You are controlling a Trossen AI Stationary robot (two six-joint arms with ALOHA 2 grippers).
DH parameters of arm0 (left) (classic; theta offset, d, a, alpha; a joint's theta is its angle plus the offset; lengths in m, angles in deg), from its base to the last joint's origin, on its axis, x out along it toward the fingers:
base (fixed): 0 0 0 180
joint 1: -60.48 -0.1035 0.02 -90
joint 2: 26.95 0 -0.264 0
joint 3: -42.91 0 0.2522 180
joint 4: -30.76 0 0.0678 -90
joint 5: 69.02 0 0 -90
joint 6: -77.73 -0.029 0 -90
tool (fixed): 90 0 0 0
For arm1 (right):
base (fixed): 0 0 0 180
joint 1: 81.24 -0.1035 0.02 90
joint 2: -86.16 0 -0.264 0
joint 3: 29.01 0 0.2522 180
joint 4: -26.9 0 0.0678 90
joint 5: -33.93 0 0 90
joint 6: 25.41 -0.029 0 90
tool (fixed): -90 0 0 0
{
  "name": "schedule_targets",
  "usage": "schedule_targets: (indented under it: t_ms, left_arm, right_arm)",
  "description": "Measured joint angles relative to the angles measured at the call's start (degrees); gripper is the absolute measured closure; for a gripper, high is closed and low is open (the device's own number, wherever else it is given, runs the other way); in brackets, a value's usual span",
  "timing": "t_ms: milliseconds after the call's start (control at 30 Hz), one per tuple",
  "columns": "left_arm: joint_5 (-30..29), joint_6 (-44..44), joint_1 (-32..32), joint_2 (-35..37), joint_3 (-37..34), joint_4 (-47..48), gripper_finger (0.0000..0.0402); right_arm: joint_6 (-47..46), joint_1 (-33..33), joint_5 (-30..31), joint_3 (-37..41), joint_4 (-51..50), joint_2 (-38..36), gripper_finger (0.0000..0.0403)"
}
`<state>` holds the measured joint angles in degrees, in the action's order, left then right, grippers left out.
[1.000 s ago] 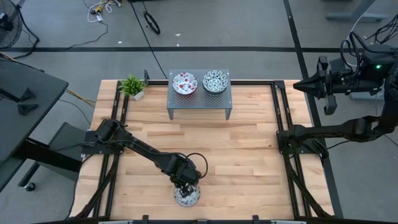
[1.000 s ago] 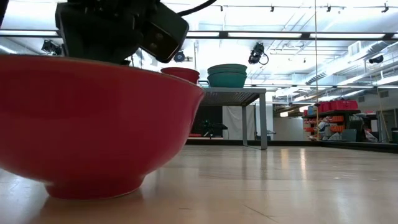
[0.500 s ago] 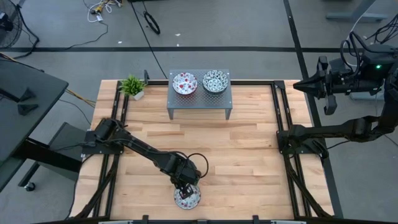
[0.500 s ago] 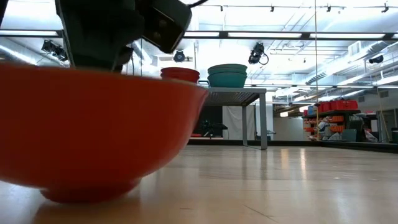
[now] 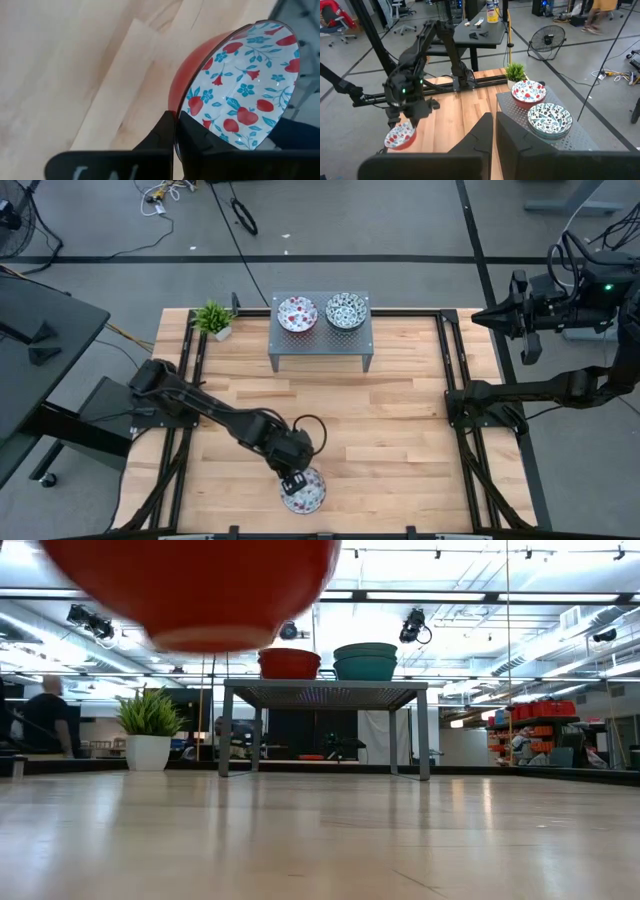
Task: Pick & Place Mini bowls
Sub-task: Stack the red and white patterned bowl on top of the other red and white patterned bowls on the shelf
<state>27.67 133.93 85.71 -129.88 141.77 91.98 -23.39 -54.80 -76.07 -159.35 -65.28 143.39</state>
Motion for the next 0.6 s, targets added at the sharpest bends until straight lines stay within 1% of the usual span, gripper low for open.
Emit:
schedule_targets:
  t_ms: [233, 333, 467, 600]
  left_arm:
    - [-3.2, -0.1, -0.7, 5.4, 0.2, -0.2, 0.0394]
    - [-3.8, -1.1, -1.2, 7.0, 1.4, 1.3, 0.0394]
    - [-5.4, -3.7, -1.9, 8.4, 5.1, 2.7, 0.0394]
    - [-7.0, -8.0, -3.0, 8.2, 11.3, 6.4, 0.0394]
  right_arm:
    - [0.0, 0.0, 0.0, 0.0, 0.0, 0.0, 0.0378]
    - [0.0, 0.0, 0.0, 0.0, 0.0, 0.0, 0.0378]
    - [0.0, 0.0, 0.0, 0.0, 0.0, 0.0, 0.0378]
    - [0.0, 0.0, 0.0, 0.0, 0.0, 0.0, 0.0378]
